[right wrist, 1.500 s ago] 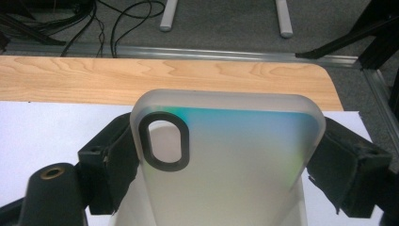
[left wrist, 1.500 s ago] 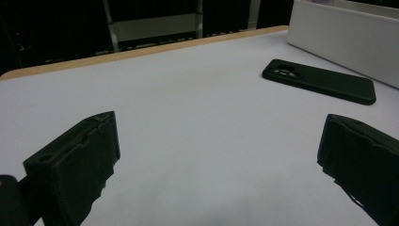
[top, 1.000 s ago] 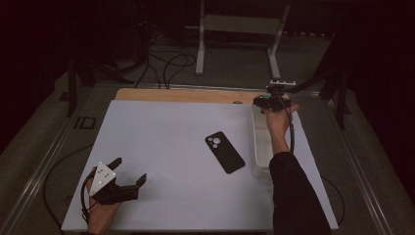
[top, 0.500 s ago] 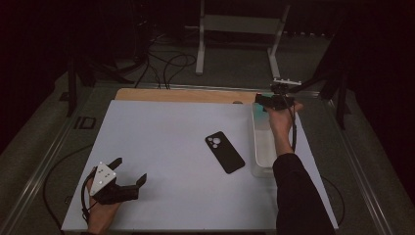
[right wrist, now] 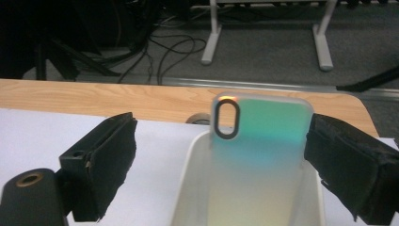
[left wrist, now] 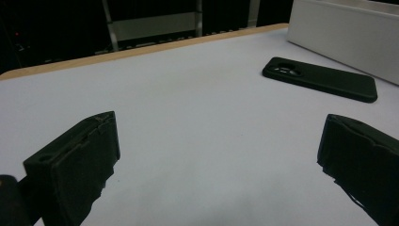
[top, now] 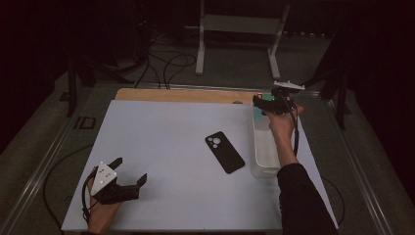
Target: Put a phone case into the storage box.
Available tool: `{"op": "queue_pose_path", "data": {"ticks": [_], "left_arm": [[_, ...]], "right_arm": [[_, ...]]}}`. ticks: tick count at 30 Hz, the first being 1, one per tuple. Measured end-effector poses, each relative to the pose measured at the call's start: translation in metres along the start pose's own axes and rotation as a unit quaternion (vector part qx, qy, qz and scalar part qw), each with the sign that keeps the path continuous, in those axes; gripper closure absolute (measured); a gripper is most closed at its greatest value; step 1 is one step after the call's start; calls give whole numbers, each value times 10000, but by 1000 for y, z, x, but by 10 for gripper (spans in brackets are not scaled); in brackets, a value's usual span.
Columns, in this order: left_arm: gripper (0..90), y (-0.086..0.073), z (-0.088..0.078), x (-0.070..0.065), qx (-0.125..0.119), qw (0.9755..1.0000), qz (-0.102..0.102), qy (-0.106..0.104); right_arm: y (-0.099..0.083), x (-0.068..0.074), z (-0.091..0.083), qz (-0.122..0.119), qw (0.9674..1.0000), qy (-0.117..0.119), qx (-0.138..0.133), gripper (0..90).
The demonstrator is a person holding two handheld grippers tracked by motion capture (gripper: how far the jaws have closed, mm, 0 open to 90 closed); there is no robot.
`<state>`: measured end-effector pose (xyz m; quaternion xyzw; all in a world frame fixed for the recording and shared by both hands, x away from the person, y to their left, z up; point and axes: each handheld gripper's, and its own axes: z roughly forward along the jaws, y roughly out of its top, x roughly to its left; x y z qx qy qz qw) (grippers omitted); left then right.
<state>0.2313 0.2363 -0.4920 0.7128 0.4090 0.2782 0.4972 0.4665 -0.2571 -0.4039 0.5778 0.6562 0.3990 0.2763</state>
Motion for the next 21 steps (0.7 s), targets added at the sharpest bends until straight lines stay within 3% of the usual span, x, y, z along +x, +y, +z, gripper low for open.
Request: {"op": "queue_pose_path", "data": {"ticks": [13, 21], "left_arm": [[2, 0, 1, -1, 24, 10000, 31, -1], [2, 0, 1, -1, 47, 10000, 26, 3]], "right_arm": [[-2, 20, -29, -316, 9978, 531, -232, 94], [-5, 33, -38, -527, 9945, 896, -134, 88]]}}
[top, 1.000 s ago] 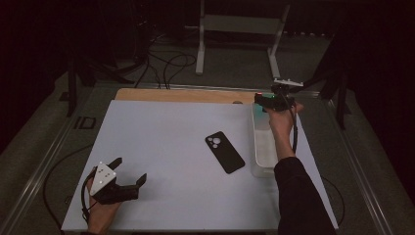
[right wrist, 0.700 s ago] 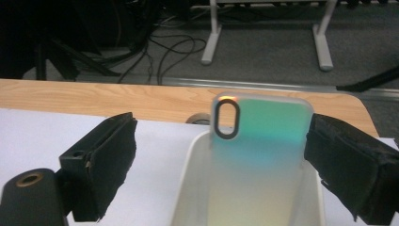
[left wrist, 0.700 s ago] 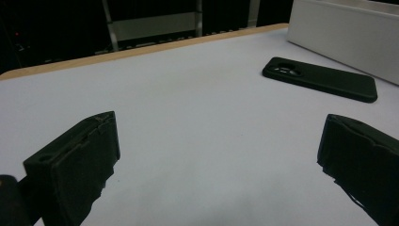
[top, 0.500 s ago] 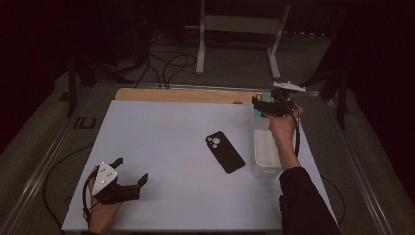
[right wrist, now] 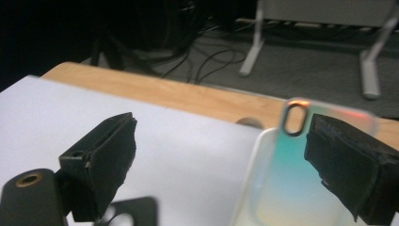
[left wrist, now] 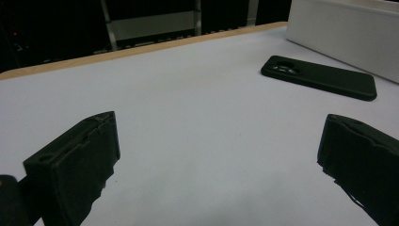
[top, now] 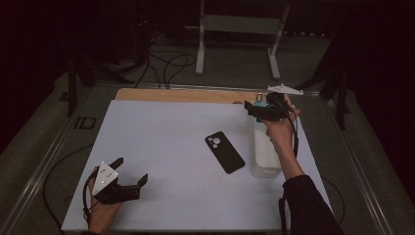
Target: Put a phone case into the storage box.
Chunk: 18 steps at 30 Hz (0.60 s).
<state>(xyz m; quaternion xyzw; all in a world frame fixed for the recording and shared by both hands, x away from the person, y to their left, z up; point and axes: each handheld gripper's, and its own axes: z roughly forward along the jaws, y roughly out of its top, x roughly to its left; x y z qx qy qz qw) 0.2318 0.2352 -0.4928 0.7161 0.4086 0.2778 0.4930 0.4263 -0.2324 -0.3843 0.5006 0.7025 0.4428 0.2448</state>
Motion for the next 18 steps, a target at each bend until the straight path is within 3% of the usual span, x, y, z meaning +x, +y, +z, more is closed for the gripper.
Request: {"op": "queue_pose_path", "data": {"ticks": [7, 18], "left_arm": [[2, 0, 1, -1, 4, 10000, 20, -13], [2, 0, 1, -1, 8, 10000, 24, -15]], "right_arm": [[-8, 15, 2, -185, 9989, 332, 288, 87], [-14, 38, 3, -314, 9963, 670, 431, 87]]}}
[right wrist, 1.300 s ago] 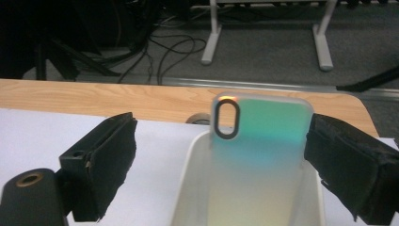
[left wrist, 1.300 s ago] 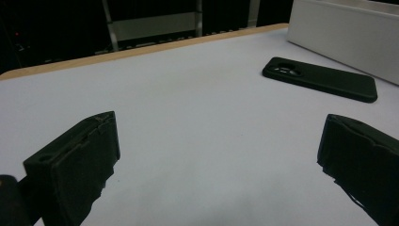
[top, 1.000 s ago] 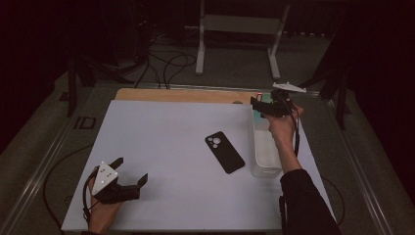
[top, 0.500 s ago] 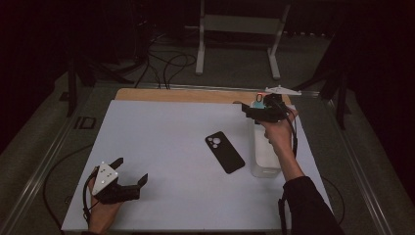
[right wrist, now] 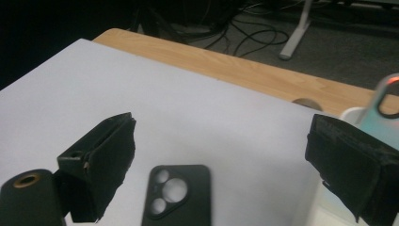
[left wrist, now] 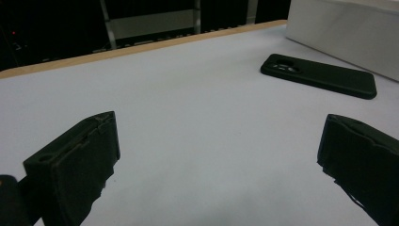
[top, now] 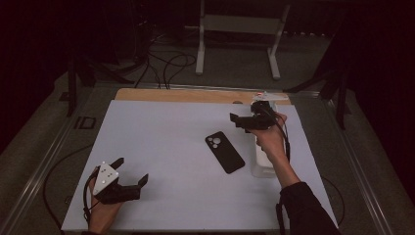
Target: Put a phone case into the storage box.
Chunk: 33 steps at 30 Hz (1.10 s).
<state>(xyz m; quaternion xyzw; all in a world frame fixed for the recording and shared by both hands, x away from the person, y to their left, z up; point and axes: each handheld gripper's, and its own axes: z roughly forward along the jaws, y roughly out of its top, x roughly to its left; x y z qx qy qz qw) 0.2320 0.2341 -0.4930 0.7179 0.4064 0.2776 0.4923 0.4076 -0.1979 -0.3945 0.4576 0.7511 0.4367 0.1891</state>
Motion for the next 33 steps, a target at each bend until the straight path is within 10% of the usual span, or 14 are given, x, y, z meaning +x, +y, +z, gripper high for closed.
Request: {"op": "queue_pose_path", "data": {"ticks": [33], "left_arm": [[2, 0, 0, 0, -5, 10000, 4, 1]], "right_arm": [[-28, 51, 54, 25, 9950, 403, 913, 152]]}}
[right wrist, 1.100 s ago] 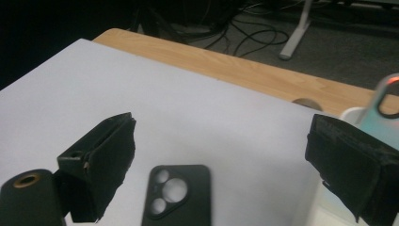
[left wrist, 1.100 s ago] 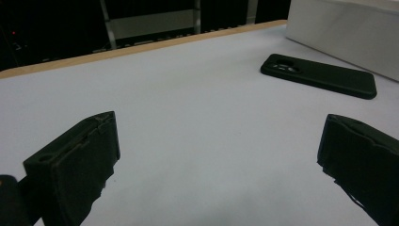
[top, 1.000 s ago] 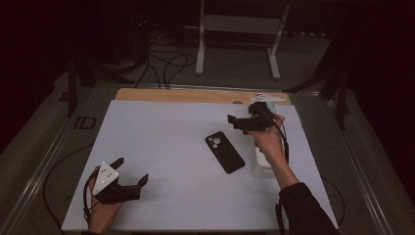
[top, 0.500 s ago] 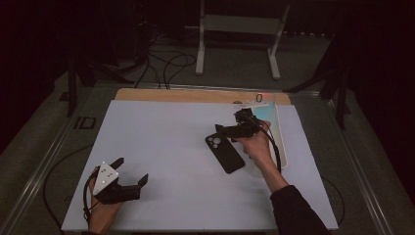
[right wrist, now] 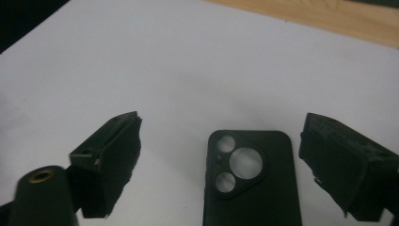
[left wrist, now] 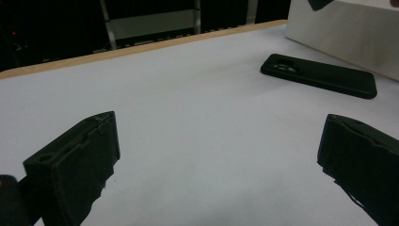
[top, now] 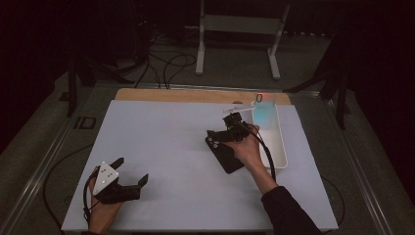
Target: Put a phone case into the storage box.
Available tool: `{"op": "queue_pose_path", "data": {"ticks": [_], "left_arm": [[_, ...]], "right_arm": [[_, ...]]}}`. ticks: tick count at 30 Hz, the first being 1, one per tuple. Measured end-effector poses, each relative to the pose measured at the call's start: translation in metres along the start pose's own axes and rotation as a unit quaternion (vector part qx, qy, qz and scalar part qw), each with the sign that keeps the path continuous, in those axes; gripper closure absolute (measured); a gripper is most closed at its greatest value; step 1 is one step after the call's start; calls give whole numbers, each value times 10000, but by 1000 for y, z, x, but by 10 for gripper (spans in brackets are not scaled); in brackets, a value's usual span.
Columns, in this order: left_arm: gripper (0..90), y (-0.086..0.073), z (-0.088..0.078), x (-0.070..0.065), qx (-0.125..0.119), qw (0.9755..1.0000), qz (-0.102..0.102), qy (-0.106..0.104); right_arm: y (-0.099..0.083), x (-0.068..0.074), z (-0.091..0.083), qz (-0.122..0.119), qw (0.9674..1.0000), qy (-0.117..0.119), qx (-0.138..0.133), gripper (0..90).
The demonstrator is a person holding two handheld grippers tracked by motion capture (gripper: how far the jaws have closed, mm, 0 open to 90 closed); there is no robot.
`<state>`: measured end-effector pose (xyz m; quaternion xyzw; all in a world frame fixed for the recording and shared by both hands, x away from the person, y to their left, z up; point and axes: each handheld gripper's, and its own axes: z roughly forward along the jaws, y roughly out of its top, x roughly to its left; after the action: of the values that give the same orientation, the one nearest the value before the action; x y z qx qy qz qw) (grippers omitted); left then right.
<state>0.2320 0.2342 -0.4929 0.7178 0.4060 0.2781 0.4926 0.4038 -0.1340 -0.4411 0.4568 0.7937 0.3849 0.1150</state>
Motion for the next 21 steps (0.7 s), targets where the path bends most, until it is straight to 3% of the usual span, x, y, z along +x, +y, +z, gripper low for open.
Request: {"op": "queue_pose_path", "data": {"ticks": [6, 8, 12, 14, 17, 18, 19, 21], "left_arm": [[2, 0, 0, 0, -1, 10000, 1, 1], [2, 0, 0, 0, -3, 10000, -1, -3], [2, 0, 0, 0, -1, 10000, 4, -1], [2, 0, 0, 0, 0, 10000, 5, 0], [2, 0, 0, 0, 2, 10000, 7, 2], [2, 0, 0, 0, -1, 10000, 6, 0], [2, 0, 0, 0, -1, 10000, 6, 0], [2, 0, 0, 0, 2, 10000, 7, 3]], "right_arm": [[-2, 3, 10, 62, 9996, -222, 177, 297], [-4, 4, 15, 127, 9986, -405, 322, 395], [-5, 4, 21, 181, 9971, -565, 478, 484], [-8, 5, 27, 52, 9956, -734, 589, 588], [-9, 6, 31, -36, 9942, -854, 655, 645], [-10, 7, 35, -131, 9922, -1010, 724, 714], [-10, 7, 35, -131, 9922, -1010, 724, 714], [-13, 9, 41, -218, 9892, -1167, 857, 827]]}}
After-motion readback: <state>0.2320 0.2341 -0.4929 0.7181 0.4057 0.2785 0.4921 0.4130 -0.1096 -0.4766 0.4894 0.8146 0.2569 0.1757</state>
